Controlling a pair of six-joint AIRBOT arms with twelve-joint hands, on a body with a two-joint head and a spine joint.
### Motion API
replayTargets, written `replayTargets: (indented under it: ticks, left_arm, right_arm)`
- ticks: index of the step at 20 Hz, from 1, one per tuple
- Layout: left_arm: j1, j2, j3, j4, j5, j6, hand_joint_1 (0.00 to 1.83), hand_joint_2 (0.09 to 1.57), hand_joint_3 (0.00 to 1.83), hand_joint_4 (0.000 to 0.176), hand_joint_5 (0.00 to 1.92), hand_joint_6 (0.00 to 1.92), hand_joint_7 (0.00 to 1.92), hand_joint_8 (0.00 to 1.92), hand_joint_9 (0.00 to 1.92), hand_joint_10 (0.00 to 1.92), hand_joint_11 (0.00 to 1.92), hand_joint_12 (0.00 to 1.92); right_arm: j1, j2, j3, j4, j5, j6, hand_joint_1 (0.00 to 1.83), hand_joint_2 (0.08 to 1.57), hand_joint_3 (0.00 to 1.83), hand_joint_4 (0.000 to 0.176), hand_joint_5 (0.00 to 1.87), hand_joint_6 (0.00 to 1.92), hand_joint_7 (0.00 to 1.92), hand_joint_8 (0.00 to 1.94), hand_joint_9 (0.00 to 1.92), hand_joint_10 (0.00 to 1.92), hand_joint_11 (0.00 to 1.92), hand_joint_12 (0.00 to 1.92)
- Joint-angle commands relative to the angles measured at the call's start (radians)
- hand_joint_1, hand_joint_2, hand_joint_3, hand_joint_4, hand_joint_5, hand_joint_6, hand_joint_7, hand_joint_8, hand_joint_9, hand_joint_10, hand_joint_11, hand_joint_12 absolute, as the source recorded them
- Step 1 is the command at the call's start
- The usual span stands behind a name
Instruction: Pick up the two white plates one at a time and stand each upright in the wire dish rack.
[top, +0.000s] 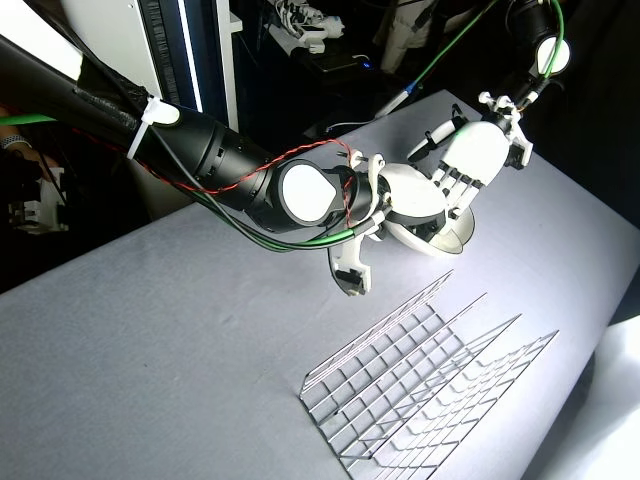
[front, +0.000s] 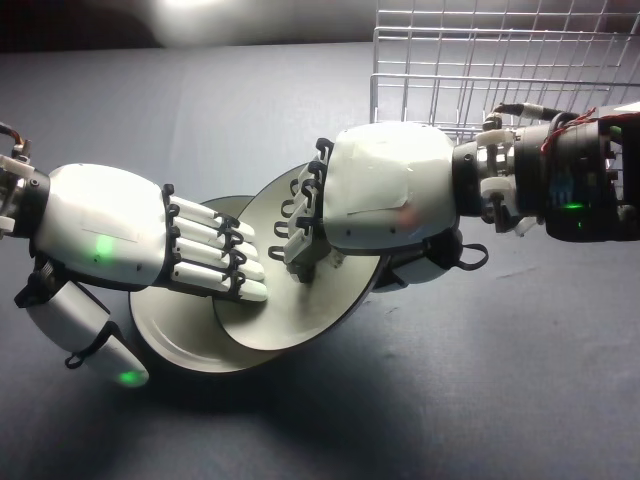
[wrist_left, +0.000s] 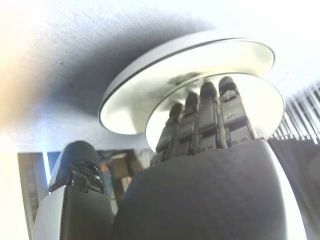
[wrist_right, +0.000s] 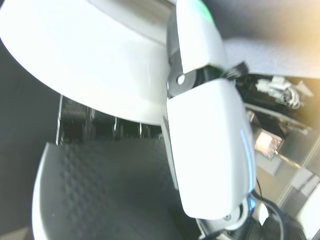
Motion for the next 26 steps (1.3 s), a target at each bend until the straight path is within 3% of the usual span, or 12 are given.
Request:
replayTargets:
  ticks: [1, 5, 10, 12, 14, 21, 26]
  left_arm:
    - [0.003, -0.004, 0.0, -0.009, 0.008, 0.001, 0.0, 1.18, 0.0, 0.0, 0.01, 0.0, 0.0, 0.0, 0.0, 0.0, 0.0, 0.0]
    - [-0.008, 0.009, -0.003, -0.021, 0.004, 0.001, 0.0, 1.19, 0.0, 0.0, 0.05, 0.02, 0.02, 0.01, 0.01, 0.01, 0.03, 0.01]
    - [-0.052, 0.061, -0.031, -0.06, -0.01, -0.004, 0.0, 1.2, 0.01, 0.0, 0.04, 0.0, 0.0, 0.0, 0.0, 0.0, 0.0, 0.0]
    - [-0.076, 0.099, -0.058, -0.09, -0.008, -0.019, 0.0, 1.22, 0.01, 0.0, 0.03, 0.0, 0.0, 0.0, 0.0, 0.0, 0.0, 0.0]
    - [-0.103, 0.141, -0.098, -0.091, 0.005, -0.03, 0.0, 1.2, 0.0, 0.0, 0.03, 0.0, 0.0, 0.0, 0.0, 0.0, 0.0, 0.0]
    - [-0.174, 0.29, -0.209, -0.066, 0.007, -0.119, 0.0, 1.21, 0.0, 0.0, 0.04, 0.0, 0.01, 0.0, 0.0, 0.0, 0.01, 0.01]
    - [-0.186, 0.389, -0.224, -0.061, -0.005, -0.186, 0.0, 1.21, 0.0, 0.0, 0.0, 0.0, 0.0, 0.0, 0.0, 0.0, 0.0, 0.0]
  right_arm:
    - [-0.006, 0.002, 0.003, 0.015, -0.021, 0.007, 1.39, 1.05, 0.0, 0.0, 0.99, 0.85, 1.14, 0.72, 1.08, 0.96, 0.94, 1.05]
    - [-0.005, 0.002, 0.003, 0.016, -0.02, 0.007, 1.39, 1.08, 0.0, 0.0, 0.92, 0.99, 1.06, 0.86, 1.05, 0.97, 0.92, 1.0]
    - [-0.006, 0.002, 0.003, 0.016, -0.014, 0.007, 1.39, 1.06, 0.0, 0.0, 0.96, 0.94, 1.13, 0.74, 1.05, 0.95, 0.93, 0.95]
    - [-0.004, 0.002, 0.003, 0.017, -0.008, 0.008, 1.4, 1.04, 0.0, 0.0, 1.02, 0.86, 1.2, 0.63, 1.07, 0.9, 0.96, 0.92]
    - [0.0, 0.004, 0.002, 0.024, 0.005, 0.008, 1.39, 1.07, 0.0, 0.0, 0.96, 0.99, 1.12, 0.75, 1.03, 0.95, 0.93, 0.92]
    - [0.056, 0.036, -0.029, 0.089, 0.023, 0.008, 1.39, 1.05, 0.0, 0.0, 0.96, 0.94, 1.14, 0.7, 1.1, 0.87, 1.02, 0.86]
    - [0.095, 0.084, -0.091, 0.122, 0.029, 0.008, 1.4, 1.04, 0.0, 0.0, 1.01, 0.86, 1.17, 0.65, 1.11, 0.88, 1.01, 0.9]
